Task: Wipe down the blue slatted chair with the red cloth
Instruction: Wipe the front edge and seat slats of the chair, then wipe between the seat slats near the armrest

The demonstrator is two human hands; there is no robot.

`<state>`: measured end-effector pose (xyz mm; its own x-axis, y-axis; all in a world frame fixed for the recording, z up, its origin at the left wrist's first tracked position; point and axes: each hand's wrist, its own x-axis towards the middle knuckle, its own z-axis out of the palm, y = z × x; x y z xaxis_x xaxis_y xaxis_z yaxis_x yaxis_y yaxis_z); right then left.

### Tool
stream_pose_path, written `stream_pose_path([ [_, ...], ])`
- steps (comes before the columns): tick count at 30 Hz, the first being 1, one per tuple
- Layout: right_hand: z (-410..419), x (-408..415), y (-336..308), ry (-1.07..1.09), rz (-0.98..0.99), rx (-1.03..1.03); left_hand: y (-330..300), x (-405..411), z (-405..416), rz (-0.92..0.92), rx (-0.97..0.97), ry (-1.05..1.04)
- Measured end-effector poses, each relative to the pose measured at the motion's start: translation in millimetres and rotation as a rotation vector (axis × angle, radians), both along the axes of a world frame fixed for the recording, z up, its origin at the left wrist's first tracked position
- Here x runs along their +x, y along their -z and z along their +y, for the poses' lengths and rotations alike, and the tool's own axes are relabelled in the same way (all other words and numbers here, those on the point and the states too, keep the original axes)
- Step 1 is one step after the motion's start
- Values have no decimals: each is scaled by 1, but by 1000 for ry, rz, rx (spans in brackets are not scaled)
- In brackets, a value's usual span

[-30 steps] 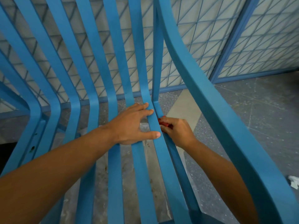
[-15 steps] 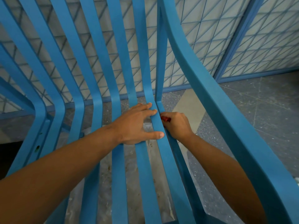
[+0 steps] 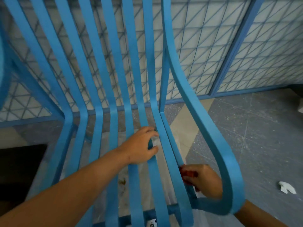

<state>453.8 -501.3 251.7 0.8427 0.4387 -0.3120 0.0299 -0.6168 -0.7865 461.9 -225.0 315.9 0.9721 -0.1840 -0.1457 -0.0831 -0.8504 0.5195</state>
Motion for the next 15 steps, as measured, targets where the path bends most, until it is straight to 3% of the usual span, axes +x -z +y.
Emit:
stream_pose_path([
  [2, -18, -10, -14, 50, 6, -51, -9, -22, 2, -8, -17, -1],
  [6, -33, -14, -95, 257, -47, 91, -48, -64, 9, -93, -27, -17],
  [10, -28, -21, -182, 351, -327, 41, -94, -97, 17, -174, -56, -33],
  [15, 0, -52, -288, 371, -624, 179, -148, -133, 33, -272, -153, -118],
])
